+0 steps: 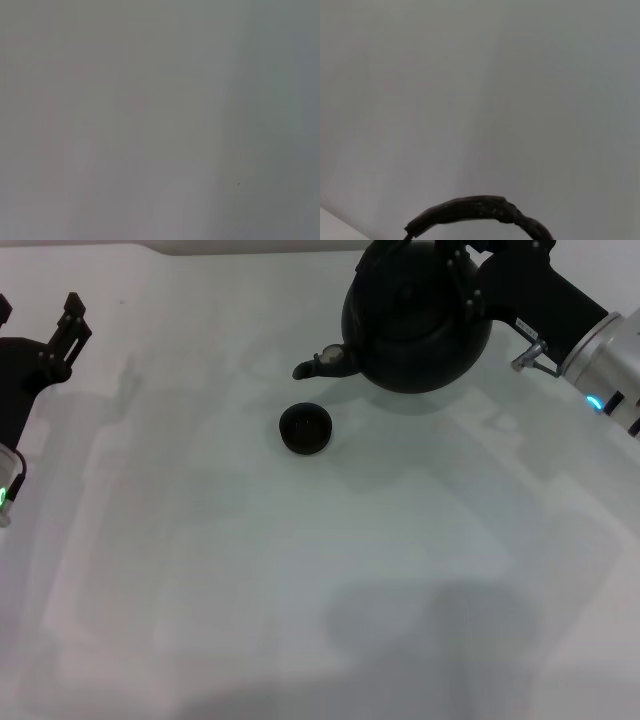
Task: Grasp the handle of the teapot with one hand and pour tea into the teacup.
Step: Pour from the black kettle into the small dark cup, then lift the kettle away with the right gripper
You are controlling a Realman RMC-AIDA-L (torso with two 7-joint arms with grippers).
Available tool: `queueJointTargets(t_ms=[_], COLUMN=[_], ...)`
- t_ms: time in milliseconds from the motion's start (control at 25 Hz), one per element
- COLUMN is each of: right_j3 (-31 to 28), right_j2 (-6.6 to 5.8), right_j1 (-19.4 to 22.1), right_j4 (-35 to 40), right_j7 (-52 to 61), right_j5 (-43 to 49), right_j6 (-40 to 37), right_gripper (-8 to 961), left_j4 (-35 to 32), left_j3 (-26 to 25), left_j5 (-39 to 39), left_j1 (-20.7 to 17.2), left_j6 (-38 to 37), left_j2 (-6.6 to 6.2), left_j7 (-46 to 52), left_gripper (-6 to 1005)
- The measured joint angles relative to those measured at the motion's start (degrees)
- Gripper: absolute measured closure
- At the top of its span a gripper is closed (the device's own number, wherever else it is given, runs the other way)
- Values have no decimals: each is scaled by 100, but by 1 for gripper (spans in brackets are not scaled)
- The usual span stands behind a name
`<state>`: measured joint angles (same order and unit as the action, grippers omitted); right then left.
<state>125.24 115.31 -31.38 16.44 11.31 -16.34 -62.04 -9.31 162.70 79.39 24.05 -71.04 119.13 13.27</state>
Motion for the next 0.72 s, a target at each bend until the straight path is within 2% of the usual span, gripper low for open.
queueJointTargets(t_ms=[720], right_j3=[21], right_j2=[0], right_j1=[18], right_j4=[0], right_j7=[-703], right_j5=[0], right_j6=[-71], right_gripper=[791], left_j4=[0], left_j3=[7], left_j5=[-21], left_j1=[-6], left_j6=[73], left_j2=[-4], left_j7=[155], left_gripper=[111])
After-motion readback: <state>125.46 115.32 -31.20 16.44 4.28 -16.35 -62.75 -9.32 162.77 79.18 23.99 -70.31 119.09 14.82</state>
